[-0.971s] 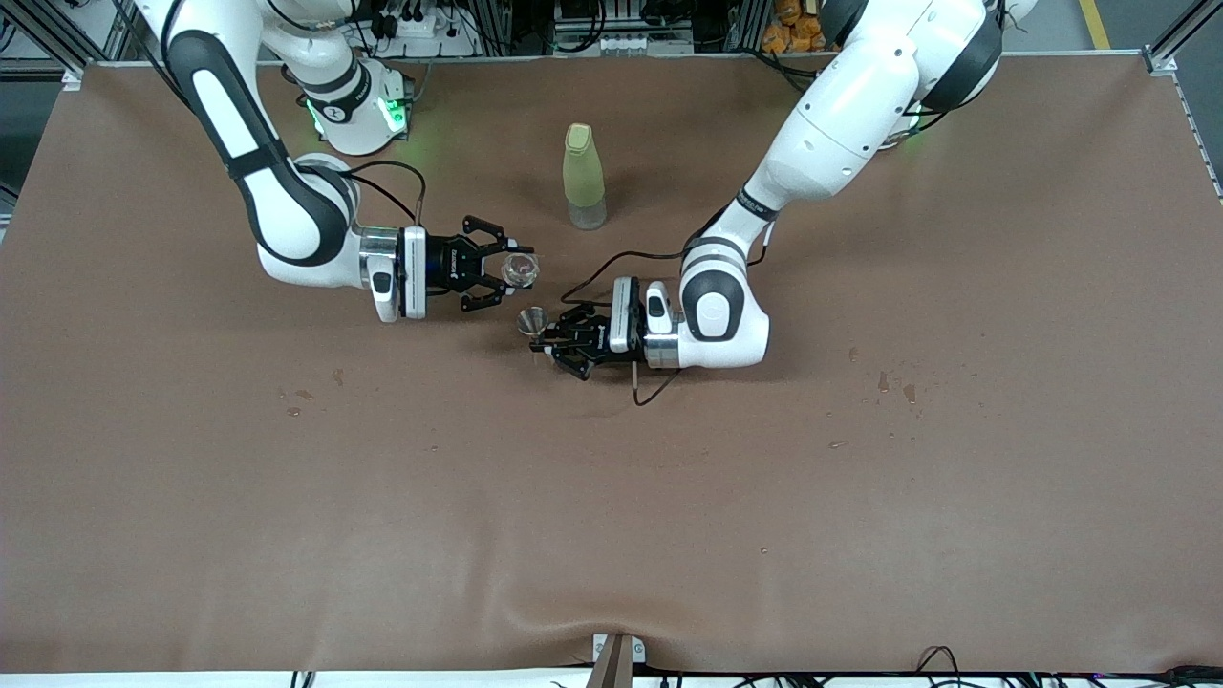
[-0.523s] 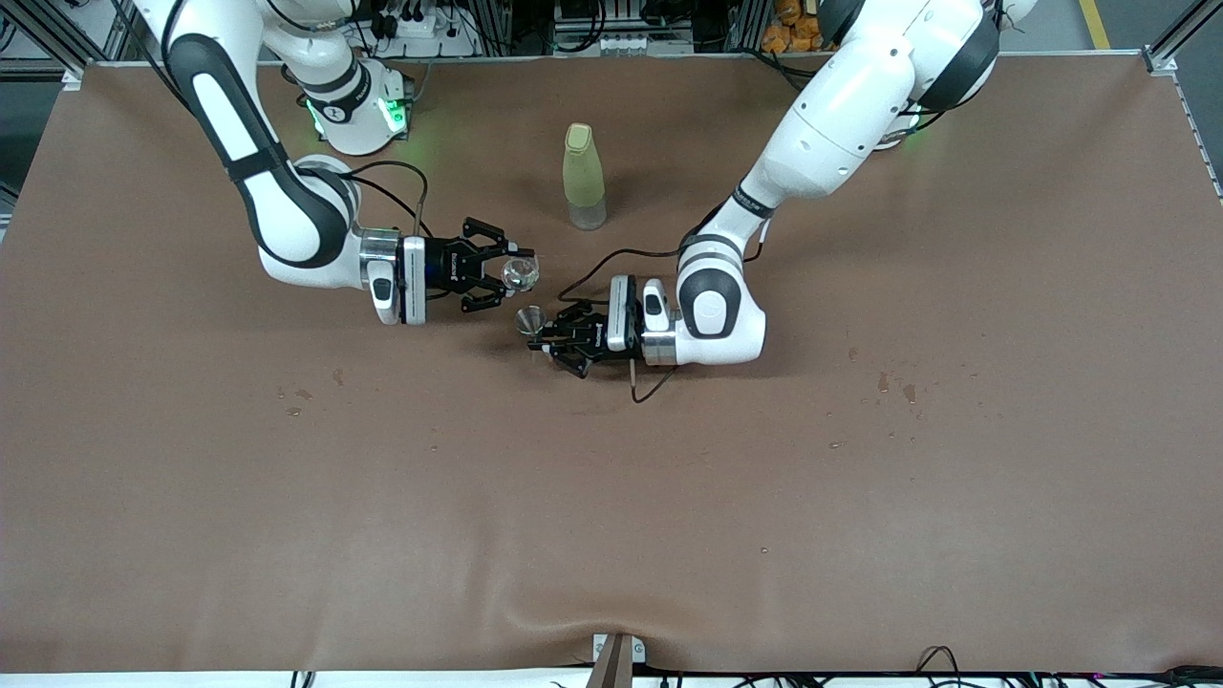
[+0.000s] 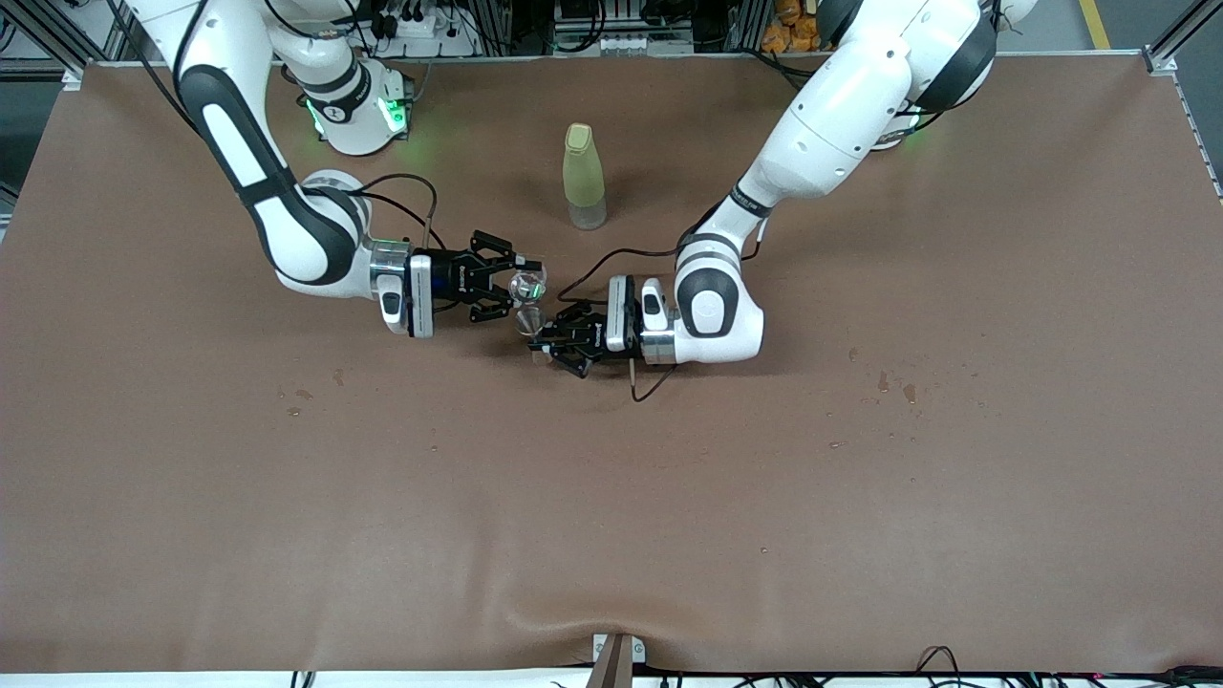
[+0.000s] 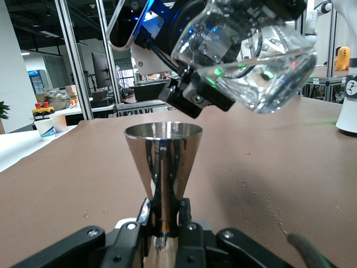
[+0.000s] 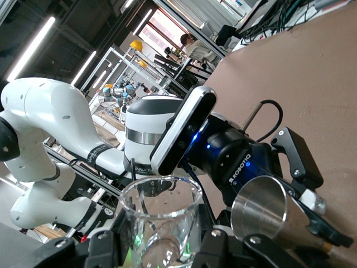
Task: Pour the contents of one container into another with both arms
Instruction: 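Tilt the beaker with the right gripper, pouring liquid into the jigger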
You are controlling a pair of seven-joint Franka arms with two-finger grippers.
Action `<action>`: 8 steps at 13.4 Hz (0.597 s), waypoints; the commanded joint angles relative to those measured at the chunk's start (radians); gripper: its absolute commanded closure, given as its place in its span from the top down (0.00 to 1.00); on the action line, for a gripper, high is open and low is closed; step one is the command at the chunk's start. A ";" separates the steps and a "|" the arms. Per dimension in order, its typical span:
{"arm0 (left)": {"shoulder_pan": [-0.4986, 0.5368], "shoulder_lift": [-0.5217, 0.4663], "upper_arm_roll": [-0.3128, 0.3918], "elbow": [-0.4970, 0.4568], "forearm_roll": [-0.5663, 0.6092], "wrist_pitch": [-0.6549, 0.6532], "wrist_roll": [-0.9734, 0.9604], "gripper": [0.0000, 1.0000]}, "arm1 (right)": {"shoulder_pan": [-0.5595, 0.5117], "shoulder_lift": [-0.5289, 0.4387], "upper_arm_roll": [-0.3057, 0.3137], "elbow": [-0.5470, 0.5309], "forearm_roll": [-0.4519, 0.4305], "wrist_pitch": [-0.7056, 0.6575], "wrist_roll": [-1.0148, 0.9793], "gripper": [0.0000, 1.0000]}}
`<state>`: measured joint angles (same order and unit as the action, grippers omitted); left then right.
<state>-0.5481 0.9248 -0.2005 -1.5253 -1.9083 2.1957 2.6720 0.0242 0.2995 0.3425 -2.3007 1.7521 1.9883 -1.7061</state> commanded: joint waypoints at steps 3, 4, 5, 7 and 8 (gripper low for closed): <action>-0.010 0.006 0.004 0.004 -0.040 0.009 0.031 0.00 | 0.017 0.004 -0.003 0.014 0.027 0.001 0.109 0.00; -0.010 0.006 0.004 0.004 -0.040 0.009 0.031 0.00 | 0.019 0.004 -0.003 0.014 0.027 0.001 0.130 0.00; -0.010 0.006 0.004 0.004 -0.040 0.009 0.031 0.00 | 0.020 0.004 -0.003 0.014 0.027 0.003 0.143 0.00; -0.010 0.008 0.004 0.004 -0.040 0.009 0.037 0.00 | 0.017 0.004 -0.003 0.012 0.029 0.003 0.148 0.00; -0.010 0.009 0.004 0.002 -0.040 0.009 0.037 0.00 | 0.017 0.004 -0.003 0.011 0.029 0.003 0.157 0.00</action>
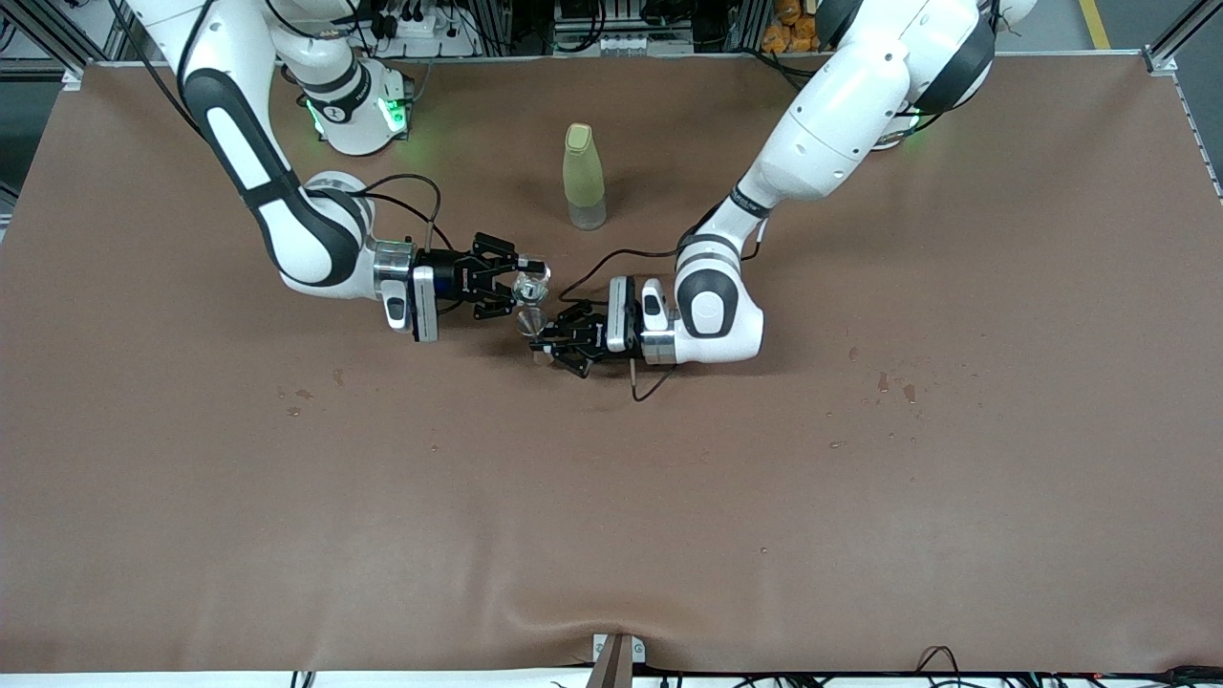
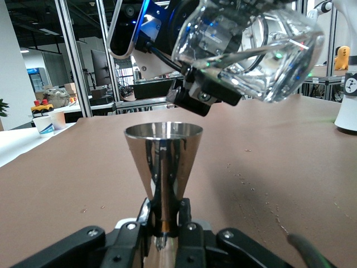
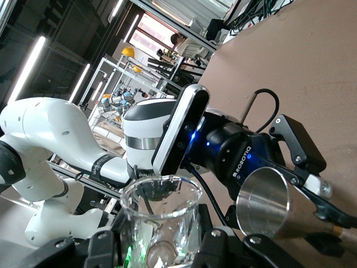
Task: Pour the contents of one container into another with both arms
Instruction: 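Tilt the beaker with the right gripper, pouring liquid into the jigger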
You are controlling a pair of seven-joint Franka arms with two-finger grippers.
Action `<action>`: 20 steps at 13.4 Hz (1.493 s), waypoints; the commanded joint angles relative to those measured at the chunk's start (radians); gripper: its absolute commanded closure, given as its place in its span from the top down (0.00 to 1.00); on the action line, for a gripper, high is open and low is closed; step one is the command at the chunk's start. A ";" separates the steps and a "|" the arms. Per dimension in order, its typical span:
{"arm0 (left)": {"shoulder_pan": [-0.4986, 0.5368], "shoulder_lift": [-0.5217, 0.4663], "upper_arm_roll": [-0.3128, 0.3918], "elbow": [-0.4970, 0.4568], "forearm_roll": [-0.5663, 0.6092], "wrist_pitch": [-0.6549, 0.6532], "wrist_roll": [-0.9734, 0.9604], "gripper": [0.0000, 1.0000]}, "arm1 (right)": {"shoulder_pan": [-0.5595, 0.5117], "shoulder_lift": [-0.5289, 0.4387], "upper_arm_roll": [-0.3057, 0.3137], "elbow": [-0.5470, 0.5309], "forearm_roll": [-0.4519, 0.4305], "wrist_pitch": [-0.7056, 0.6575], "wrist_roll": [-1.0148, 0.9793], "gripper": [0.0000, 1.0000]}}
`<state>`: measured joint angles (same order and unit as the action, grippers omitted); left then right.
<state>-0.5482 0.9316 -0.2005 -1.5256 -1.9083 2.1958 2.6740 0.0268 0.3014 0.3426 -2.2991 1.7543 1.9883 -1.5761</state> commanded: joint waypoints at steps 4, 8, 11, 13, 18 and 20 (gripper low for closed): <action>-0.009 0.004 0.004 -0.001 -0.040 0.009 0.035 0.00 | 0.024 0.007 -0.004 0.010 0.077 0.003 0.079 0.00; -0.009 0.004 0.004 -0.004 -0.040 0.009 0.035 0.00 | 0.053 0.013 -0.005 0.012 0.128 0.006 0.117 0.00; -0.009 0.004 0.004 -0.004 -0.040 0.009 0.035 0.00 | 0.051 0.019 -0.005 0.007 0.128 0.004 0.120 0.00; -0.009 0.004 0.004 -0.004 -0.040 0.007 0.038 0.00 | 0.050 0.019 -0.005 0.006 0.128 0.003 0.136 0.00; 0.001 0.003 0.004 -0.015 -0.038 0.007 0.064 0.00 | 0.048 0.019 -0.005 0.004 0.126 0.003 0.176 0.00; 0.002 0.001 0.003 -0.025 -0.040 0.007 0.063 0.00 | 0.047 0.021 -0.005 0.003 0.128 0.004 0.177 0.00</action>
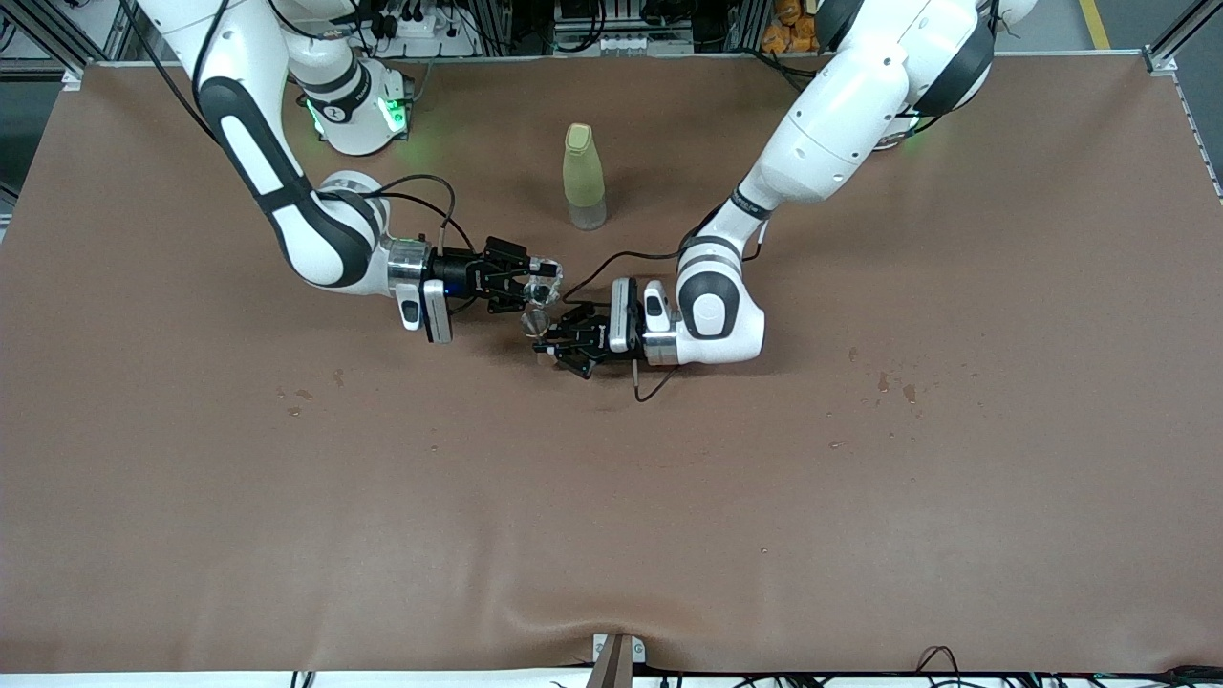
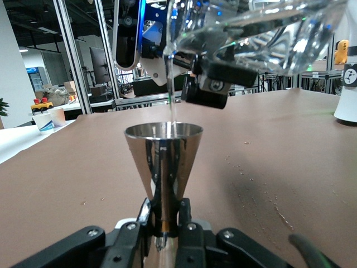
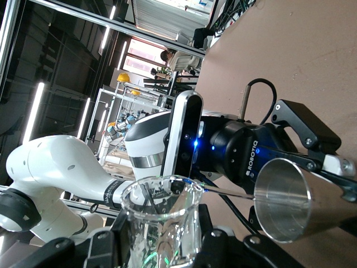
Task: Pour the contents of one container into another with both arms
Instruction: 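Tilt the beaker with the right gripper, pouring liquid into the jigger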
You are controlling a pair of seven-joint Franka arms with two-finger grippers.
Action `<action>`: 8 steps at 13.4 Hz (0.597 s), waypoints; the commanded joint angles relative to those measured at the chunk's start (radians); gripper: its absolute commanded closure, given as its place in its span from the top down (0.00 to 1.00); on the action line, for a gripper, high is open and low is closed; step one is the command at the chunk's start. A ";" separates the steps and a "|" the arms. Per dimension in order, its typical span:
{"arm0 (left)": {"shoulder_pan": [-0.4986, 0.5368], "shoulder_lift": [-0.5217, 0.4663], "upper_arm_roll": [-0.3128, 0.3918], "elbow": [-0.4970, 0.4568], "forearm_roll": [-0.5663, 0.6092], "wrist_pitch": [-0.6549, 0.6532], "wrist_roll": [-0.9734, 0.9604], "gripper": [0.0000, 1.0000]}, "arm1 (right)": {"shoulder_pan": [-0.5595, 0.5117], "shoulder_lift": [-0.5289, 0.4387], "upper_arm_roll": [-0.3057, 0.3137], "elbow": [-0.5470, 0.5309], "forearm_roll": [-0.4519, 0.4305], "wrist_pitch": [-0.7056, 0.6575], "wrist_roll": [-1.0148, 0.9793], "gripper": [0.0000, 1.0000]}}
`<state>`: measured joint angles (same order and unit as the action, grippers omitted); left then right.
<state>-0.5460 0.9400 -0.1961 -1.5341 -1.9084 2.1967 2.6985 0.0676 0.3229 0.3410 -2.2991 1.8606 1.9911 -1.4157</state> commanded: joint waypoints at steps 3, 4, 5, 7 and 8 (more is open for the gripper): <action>0.003 -0.009 -0.002 -0.027 -0.040 0.005 0.038 0.00 | 0.006 -0.001 -0.004 0.003 0.022 0.002 0.073 0.00; 0.005 -0.009 -0.003 -0.032 -0.041 0.005 0.037 0.00 | 0.008 -0.001 -0.004 0.003 0.022 0.002 0.080 0.00; 0.006 -0.012 -0.005 -0.041 -0.041 0.005 0.037 0.00 | 0.005 0.001 -0.004 0.003 0.022 0.002 0.093 0.00; 0.006 -0.015 -0.006 -0.050 -0.052 0.005 0.035 0.00 | 0.003 0.001 -0.004 0.003 0.022 0.000 0.129 0.00; 0.006 -0.015 -0.006 -0.051 -0.055 0.005 0.035 0.00 | 0.004 0.001 -0.004 0.003 0.022 0.000 0.147 0.00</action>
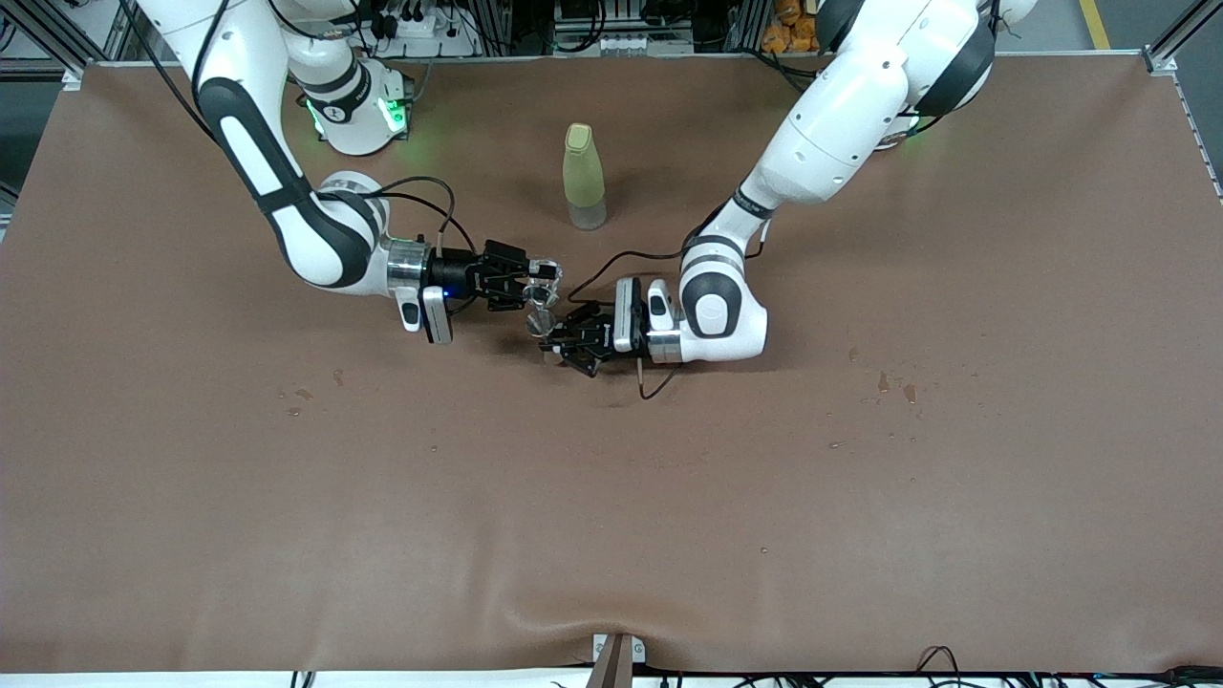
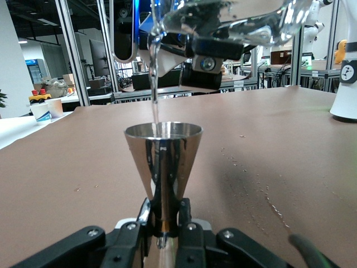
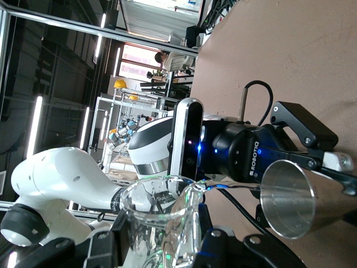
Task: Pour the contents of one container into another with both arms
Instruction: 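Tilt the beaker with the right gripper, pouring liquid into the jigger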
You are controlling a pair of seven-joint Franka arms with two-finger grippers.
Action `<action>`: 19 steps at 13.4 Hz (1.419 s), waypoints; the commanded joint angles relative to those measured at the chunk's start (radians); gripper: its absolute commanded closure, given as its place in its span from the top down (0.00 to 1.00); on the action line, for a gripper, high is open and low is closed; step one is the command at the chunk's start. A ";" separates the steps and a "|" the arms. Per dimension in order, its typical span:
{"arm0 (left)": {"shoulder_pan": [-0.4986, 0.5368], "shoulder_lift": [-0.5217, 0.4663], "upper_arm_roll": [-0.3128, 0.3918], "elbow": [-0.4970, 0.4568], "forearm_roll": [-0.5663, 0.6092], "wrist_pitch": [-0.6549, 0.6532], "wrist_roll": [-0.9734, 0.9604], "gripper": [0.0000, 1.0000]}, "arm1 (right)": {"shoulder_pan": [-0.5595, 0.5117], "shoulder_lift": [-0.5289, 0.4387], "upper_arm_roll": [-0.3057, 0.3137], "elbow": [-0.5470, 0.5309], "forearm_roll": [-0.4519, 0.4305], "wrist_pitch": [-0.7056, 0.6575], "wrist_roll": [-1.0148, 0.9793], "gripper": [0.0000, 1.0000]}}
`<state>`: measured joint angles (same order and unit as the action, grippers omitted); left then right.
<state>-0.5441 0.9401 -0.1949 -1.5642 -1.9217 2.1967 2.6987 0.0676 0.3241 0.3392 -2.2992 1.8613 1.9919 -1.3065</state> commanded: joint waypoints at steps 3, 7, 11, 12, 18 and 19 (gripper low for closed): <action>0.006 -0.015 -0.008 -0.022 -0.043 0.003 0.035 0.00 | 0.003 0.006 -0.002 0.003 0.021 -0.002 0.087 0.00; 0.006 -0.014 -0.008 -0.022 -0.043 0.001 0.035 0.00 | 0.003 0.024 -0.002 0.003 0.021 -0.005 0.165 0.00; 0.006 -0.012 -0.008 -0.022 -0.054 0.000 0.036 0.00 | 0.001 0.024 0.000 0.006 0.021 -0.008 0.271 0.00; 0.006 -0.014 -0.008 -0.022 -0.056 0.000 0.036 0.00 | 0.001 0.024 -0.002 0.007 0.021 -0.008 0.286 0.00; 0.006 -0.014 -0.008 -0.022 -0.056 0.000 0.036 0.00 | 0.000 0.021 0.000 0.015 0.021 -0.010 0.455 0.00; 0.006 -0.014 -0.008 -0.022 -0.056 0.000 0.036 0.00 | -0.002 0.021 0.000 0.018 0.021 -0.010 0.467 0.00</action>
<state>-0.5437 0.9400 -0.1949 -1.5715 -1.9382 2.1967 2.6987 0.0675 0.3501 0.3386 -2.2917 1.8634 1.9888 -0.8901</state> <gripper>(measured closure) 0.789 0.507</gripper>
